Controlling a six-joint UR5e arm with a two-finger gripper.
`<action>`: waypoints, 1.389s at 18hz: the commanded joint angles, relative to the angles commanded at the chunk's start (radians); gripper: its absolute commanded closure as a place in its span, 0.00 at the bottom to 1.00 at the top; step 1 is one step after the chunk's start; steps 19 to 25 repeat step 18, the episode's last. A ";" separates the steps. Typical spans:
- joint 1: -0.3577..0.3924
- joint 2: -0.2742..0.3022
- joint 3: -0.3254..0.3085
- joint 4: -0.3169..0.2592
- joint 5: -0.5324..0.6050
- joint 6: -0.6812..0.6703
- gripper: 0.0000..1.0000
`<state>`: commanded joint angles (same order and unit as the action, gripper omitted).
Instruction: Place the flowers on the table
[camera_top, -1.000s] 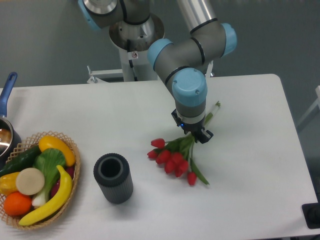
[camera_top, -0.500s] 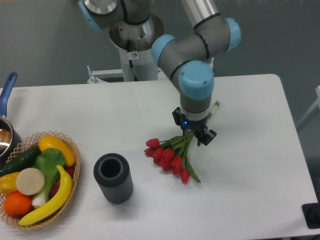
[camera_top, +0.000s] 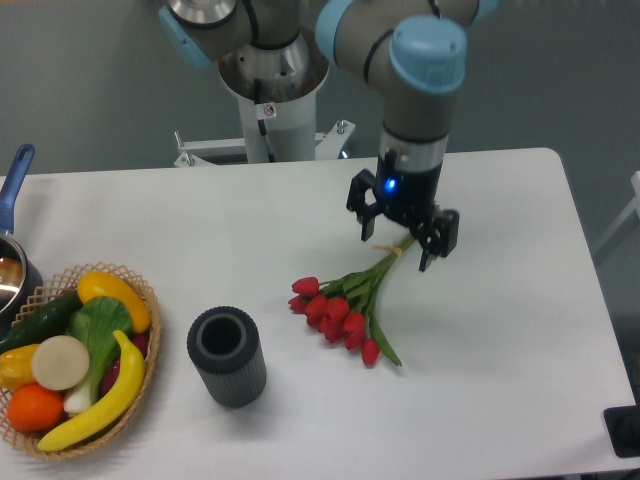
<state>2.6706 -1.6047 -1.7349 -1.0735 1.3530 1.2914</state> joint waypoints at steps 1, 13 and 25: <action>0.011 0.017 0.002 -0.028 0.000 0.035 0.00; 0.195 0.101 -0.005 -0.249 -0.020 0.480 0.00; 0.193 0.103 -0.008 -0.249 -0.021 0.482 0.00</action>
